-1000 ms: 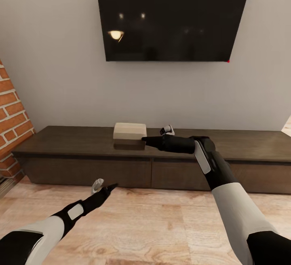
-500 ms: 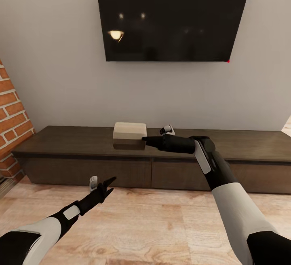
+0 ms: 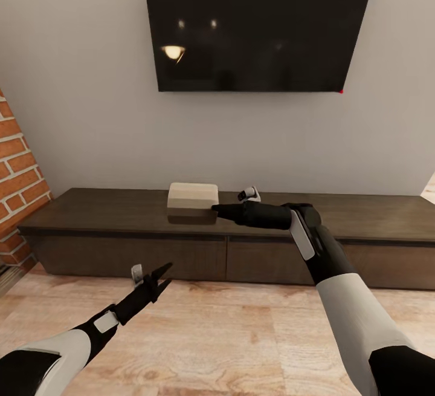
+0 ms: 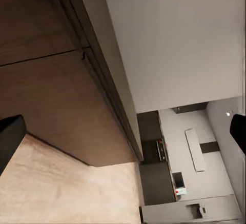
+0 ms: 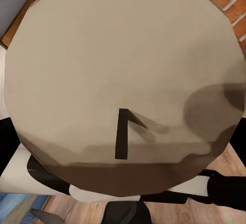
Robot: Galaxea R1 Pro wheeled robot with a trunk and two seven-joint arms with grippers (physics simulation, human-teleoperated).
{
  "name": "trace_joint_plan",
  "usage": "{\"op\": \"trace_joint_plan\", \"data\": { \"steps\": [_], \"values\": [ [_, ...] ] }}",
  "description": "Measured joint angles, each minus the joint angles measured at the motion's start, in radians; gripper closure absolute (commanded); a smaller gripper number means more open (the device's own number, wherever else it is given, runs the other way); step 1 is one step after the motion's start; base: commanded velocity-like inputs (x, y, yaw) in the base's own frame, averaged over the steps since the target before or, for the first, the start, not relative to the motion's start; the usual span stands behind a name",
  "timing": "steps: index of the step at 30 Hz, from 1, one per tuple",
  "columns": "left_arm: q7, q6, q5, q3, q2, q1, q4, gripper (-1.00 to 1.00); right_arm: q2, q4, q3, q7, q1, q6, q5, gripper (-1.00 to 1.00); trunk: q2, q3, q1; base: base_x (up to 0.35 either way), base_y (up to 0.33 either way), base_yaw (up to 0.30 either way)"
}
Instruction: Place each of the two pumpkins and all three candles from the living room inside a cabinet in the living room (use any cabinet), then make sure every cabinet is closed, and position the cauldron so it is next to a table in the living room.
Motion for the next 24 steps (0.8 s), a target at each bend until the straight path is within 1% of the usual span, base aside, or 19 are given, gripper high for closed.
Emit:
{"op": "trace_joint_plan", "data": {
  "steps": [2,3,5,6,11,13,16,24],
  "values": [
    [-0.004,-0.001,0.031,0.0,-0.002,0.002,0.0,-1.0,0.0,0.0,0.0,0.0,0.0,0.0,0.0,1.0,0.0,0.0,0.0,0.132,-0.038,0.0],
    [-0.008,-0.003,0.056,0.001,-0.003,0.003,0.0,-1.0,0.0,0.0,0.0,0.0,0.0,0.0,-0.001,1.0,0.0,0.0,0.0,0.199,-0.071,0.0],
    [-0.022,-0.004,0.074,0.0,-0.003,0.008,0.0,-1.0,0.0,0.0,0.0,-0.001,0.0,0.0,0.001,1.0,0.0,0.0,0.0,0.259,-0.103,0.0],
    [-0.042,-0.005,0.084,0.0,-0.004,0.014,0.0,-1.0,0.0,0.0,0.0,-0.001,0.0,0.0,0.001,1.0,0.0,0.0,-0.001,0.291,-0.129,0.0],
    [-0.094,-0.007,0.105,0.0,-0.002,0.025,0.0,-1.0,0.0,0.0,0.001,-0.001,0.0,-0.001,0.003,1.0,0.0,0.0,-0.001,0.297,-0.144,0.0],
    [-0.123,-0.007,0.122,0.0,-0.003,0.025,0.001,-1.0,0.0,0.0,0.001,-0.001,0.0,-0.002,0.004,1.0,0.0,0.0,0.0,0.107,-0.054,0.0],
    [-0.124,-0.007,0.129,0.0,-0.002,0.029,0.004,-1.0,0.0,0.0,0.0,0.0,0.0,0.0,0.002,1.0,0.0,0.0,0.0,0.038,-0.019,0.0],
    [-0.12,-0.007,0.132,0.001,-0.002,0.043,0.006,-1.0,0.0,0.0,0.002,-0.001,0.0,0.0,0.001,1.0,0.0,0.0,0.0,0.007,-0.003,0.0]
  ]
}}
